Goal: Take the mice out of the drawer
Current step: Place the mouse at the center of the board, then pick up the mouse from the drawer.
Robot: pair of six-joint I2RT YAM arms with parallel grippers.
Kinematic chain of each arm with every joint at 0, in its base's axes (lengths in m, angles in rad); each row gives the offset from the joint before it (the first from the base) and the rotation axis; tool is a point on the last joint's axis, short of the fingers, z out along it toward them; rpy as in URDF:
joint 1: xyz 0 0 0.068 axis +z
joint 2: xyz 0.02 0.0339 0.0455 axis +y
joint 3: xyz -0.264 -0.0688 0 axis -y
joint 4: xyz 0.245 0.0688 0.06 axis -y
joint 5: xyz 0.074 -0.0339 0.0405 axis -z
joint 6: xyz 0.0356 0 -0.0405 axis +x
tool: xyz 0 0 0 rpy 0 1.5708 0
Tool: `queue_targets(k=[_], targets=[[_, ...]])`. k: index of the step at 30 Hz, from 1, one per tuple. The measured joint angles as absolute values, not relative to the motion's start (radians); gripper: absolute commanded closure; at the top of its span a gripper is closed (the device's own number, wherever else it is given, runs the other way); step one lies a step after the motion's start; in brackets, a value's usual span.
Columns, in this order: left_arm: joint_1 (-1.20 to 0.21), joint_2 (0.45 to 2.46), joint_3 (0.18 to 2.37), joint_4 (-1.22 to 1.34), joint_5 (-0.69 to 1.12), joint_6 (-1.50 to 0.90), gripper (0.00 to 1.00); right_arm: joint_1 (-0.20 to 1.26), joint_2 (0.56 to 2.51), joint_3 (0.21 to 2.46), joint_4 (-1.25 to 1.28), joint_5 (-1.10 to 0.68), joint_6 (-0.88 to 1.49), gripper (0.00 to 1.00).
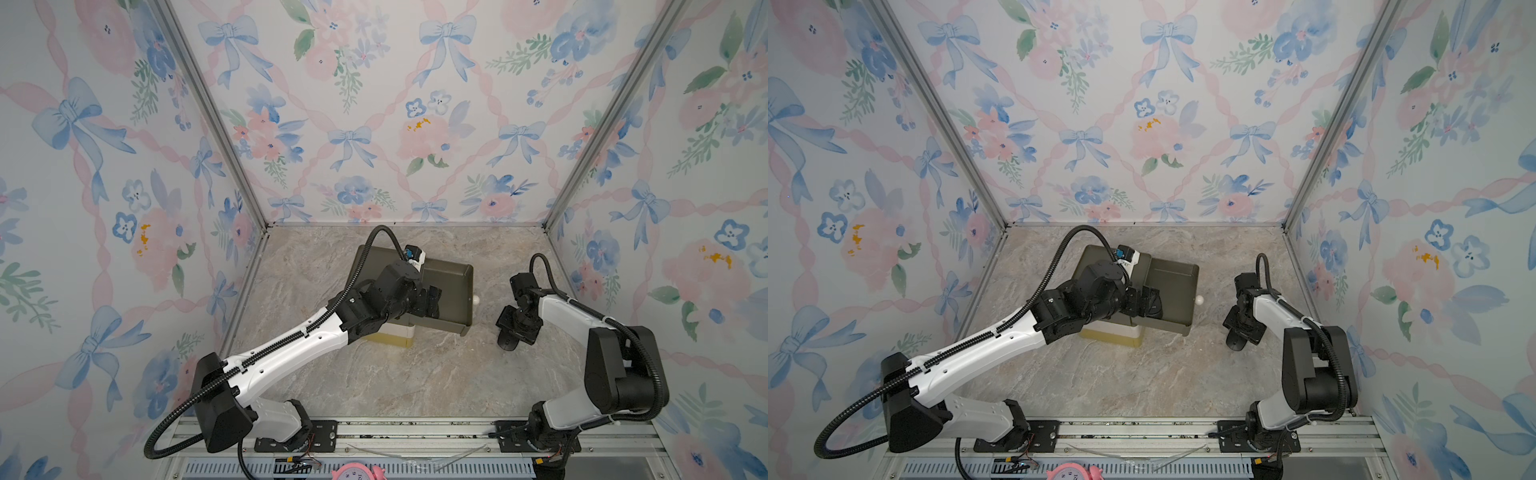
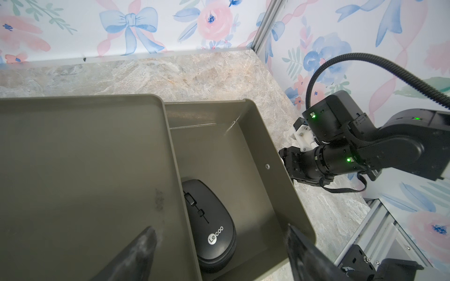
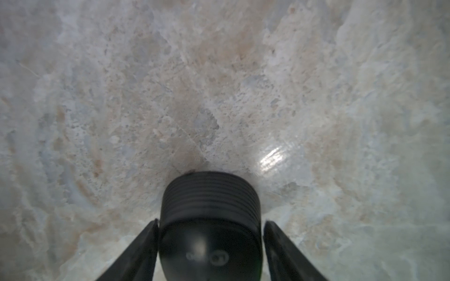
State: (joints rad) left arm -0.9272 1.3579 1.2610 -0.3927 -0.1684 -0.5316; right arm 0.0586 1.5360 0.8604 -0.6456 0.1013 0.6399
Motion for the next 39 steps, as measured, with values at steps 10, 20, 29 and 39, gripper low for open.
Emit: queue_targets(k=[10,20,29,39], targets=[[-0.9,1.319,1.251,-0.398,-0.168,-0.535,0.14,0.072,1.358,0.968,-0.791,0.101,0.599,0.21],[-0.772,1.141,1.155,-0.438,-0.15,-0.565,0.19,0.399,1.214,1.399,-1.038,0.11,0.487,0.23],[-0.719,1.112,1.092,-0.484,-0.112,-0.59,0.22,0.685,1.397,1.576,-1.11,0.1,0.373,0.27],[-0.69,1.145,1.066,-0.487,-0.096,-0.63,0.26,0.725,1.597,1.625,-1.084,0.056,0.295,0.3]])
